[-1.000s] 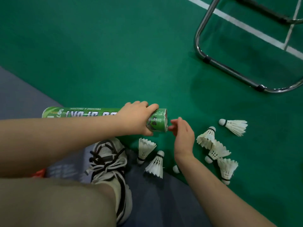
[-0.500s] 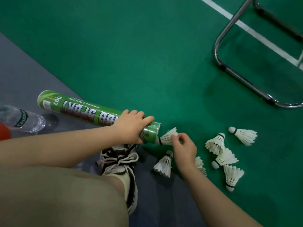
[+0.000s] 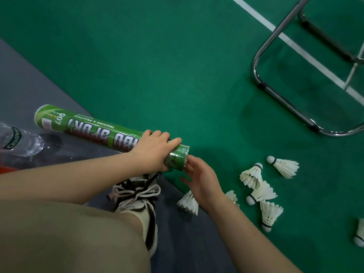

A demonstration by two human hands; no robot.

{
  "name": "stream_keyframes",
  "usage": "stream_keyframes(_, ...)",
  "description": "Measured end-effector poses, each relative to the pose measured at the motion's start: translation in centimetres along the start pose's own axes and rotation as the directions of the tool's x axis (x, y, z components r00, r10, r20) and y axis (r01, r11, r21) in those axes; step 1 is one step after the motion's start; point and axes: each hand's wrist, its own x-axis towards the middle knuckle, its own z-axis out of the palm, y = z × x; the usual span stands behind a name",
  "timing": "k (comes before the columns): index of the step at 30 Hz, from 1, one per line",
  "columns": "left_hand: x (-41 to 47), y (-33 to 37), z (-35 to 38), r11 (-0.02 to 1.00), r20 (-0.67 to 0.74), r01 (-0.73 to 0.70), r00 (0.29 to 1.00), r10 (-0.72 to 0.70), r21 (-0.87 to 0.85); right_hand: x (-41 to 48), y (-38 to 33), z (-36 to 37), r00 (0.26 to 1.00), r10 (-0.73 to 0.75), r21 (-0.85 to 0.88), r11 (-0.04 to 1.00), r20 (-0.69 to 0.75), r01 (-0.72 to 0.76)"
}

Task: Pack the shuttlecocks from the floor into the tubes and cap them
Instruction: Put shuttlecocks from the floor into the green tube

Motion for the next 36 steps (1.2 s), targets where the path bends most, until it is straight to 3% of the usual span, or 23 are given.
stream_keyframes(3, -0.3, 0.8, -0.2, 0.998, 0.003, -0.051, 0.999, 0.051, 0.04, -0.1, -0.7, -0.7, 0.961, 0.1, 0.011, 0.994, 0.257, -0.106)
stream_keyframes(6, -0.7, 2.1, -0.6, 0.992, 0.022, -0.119, 0.993, 0.118, 0.045, 0.3, -0.9, -1.0, 0.939, 0.165, -0.034, 0.986, 0.3, -0.163)
stream_keyframes(10, -0.7, 3.3, -0.7, 0.991, 0.05, -0.133, 0.99, 0.133, 0.01, 0.0, -0.4, -0.9, 0.965, 0.156, -0.001, 0.987, 0.21, -0.16)
stream_keyframes(13, -0.6, 3.7, -0.5, 0.992, 0.046, -0.124, 0.991, 0.124, -0.002, -0.9, 0.3, -0.9, 0.997, 0.055, 0.186, 0.982, -0.052, -0.045)
stream_keyframes(16, -0.3, 3.9, -0.4, 0.992, 0.057, -0.119, 0.991, 0.117, 0.036, -1.9, 1.5, -2.0, 0.919, 0.106, 0.218, 0.976, -0.381, -0.023)
stream_keyframes(18, -0.3, 4.0, -0.4, 0.992, 0.067, -0.121, 0.991, 0.118, 0.046, -2.8, 2.9, -2.7, 0.862, 0.196, 0.205, 0.972, -0.466, -0.11)
stream_keyframes(22, -0.4, 4.5, -0.2, 0.987, 0.07, -0.154, 0.986, 0.15, 0.049, -4.4, 5.6, -2.7, 0.829, 0.333, 0.238, 0.939, -0.45, -0.248)
stream_keyframes(27, -0.7, 5.2, 0.0, 0.973, 0.09, -0.223, 0.972, 0.217, 0.064, -5.5, 7.9, -1.7, 0.845, 0.364, 0.215, 0.929, -0.393, -0.301)
stream_keyframes(36, -1.4, 5.3, 0.7, 0.95, 0.11, -0.295, 0.952, 0.284, 0.104, -4.9, 6.5, -1.5, 0.86, 0.4, 0.52, 0.832, -0.318, -0.195)
